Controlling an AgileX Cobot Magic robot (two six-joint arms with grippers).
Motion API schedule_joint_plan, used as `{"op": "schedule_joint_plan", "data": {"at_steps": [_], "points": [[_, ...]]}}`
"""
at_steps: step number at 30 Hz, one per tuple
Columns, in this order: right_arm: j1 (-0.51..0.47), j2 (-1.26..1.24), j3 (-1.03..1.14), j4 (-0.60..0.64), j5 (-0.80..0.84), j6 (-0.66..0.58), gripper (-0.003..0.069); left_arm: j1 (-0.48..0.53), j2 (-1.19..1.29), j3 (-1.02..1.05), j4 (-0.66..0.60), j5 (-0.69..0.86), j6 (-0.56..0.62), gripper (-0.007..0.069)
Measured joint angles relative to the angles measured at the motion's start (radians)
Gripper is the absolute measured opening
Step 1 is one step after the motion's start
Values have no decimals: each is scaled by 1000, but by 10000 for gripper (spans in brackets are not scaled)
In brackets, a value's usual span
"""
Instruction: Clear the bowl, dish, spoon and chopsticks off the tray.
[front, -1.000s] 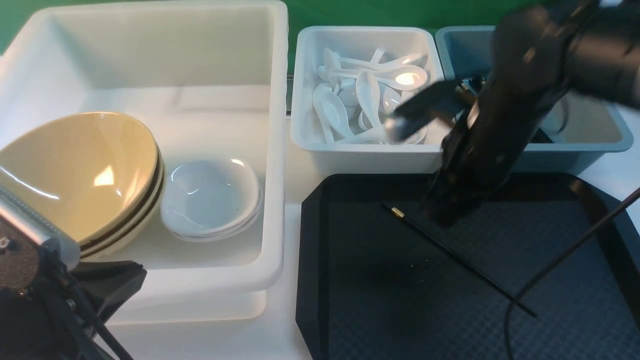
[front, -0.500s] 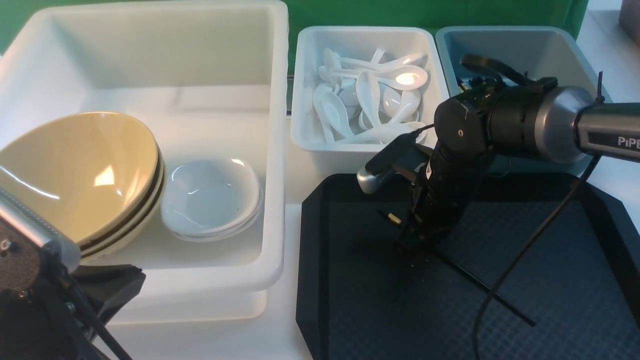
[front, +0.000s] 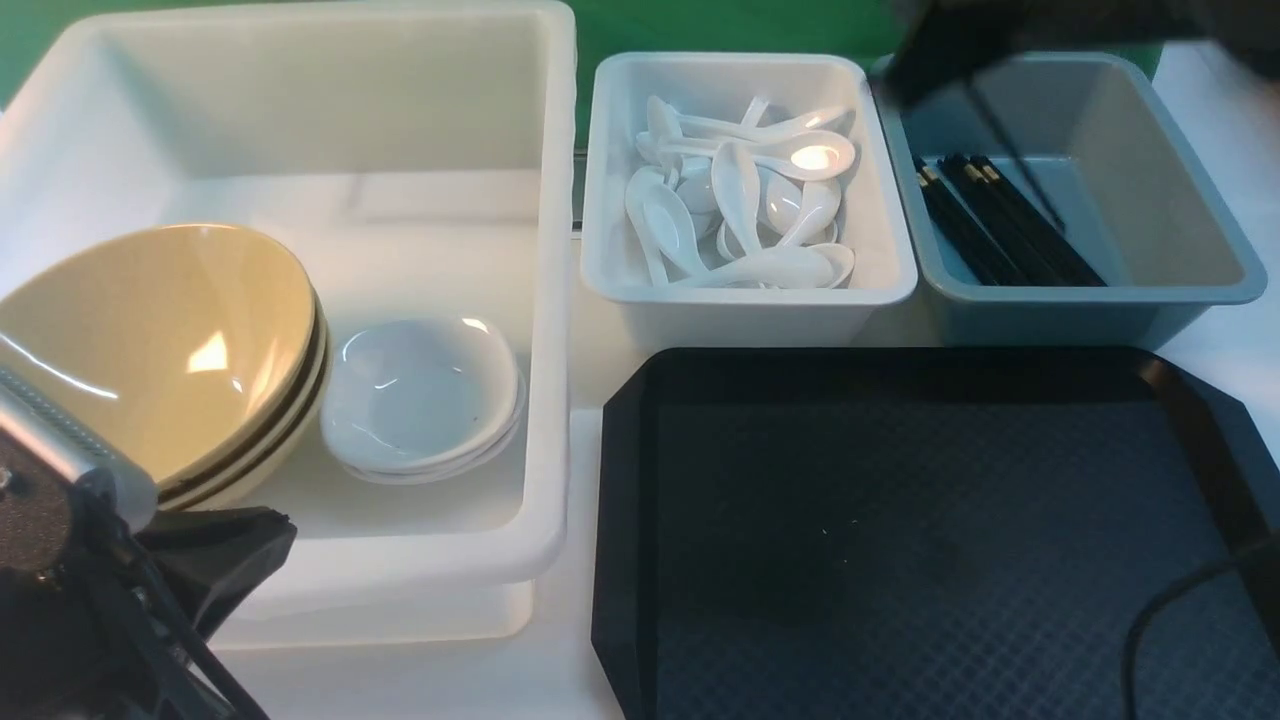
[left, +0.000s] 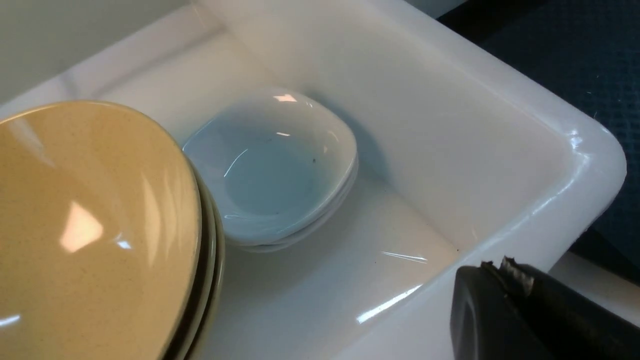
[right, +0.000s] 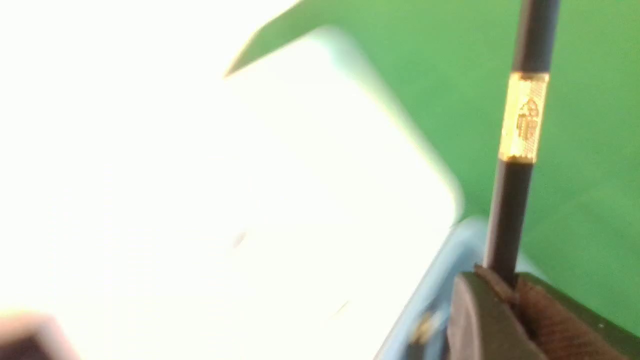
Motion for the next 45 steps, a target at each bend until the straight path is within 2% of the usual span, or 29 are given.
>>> {"op": "schedule_joint_plan", "data": {"at_steps": [1,3,4,5,6,7,10,11,12,13,14,15,18,21,22,27,31,37,45], "points": [[-39,22,-10,-7,-64,64,141,0,0,0,16,0,0,-11],[-108,61,-42,-13,-87,197,254,0,0,0,43,-3,0,-11],[-113,67,-50,-14,-85,208,266,0,0,0,48,-4,0,-11],[-145,85,-81,-15,-40,280,357,0,0,0,60,-7,0,-11],[-149,86,-85,-15,-23,291,367,0,0,0,60,-7,0,-11],[-162,86,-124,-15,64,303,440,0,0,0,67,-7,0,-11],[-157,59,-160,-15,178,256,454,0,0,0,71,-7,0,-11],[-145,20,-174,-15,245,176,416,0,0,0,71,-7,0,-11],[-137,7,-176,-15,271,154,387,0,0,0,71,-7,0,-11],[-117,-62,-173,-12,316,70,283,0,0,0,71,-7,0,-11],[-113,-71,-172,-12,328,55,252,0,0,0,71,-7,0,-11],[-101,-146,-141,-9,334,15,135,0,0,0,71,-7,0,-11],[-97,-318,3,-7,267,42,39,0,0,0,71,-7,0,-11],[-97,-474,197,11,131,105,33,0,0,0,71,-7,0,-11],[-97,-499,232,14,131,105,33,0,0,0,71,-7,0,-11],[-97,-783,717,39,-271,162,33,0,0,0,71,-7,0,-11],[-97,-928,1013,39,-505,239,33,0,0,0,71,-7,0,-11],[-97,-976,1226,41,-620,295,36,0,0,0,71,-7,0,-11],[-158,-1021,1386,153,-544,267,39,0,0,0,71,-8,0,-11]]}}
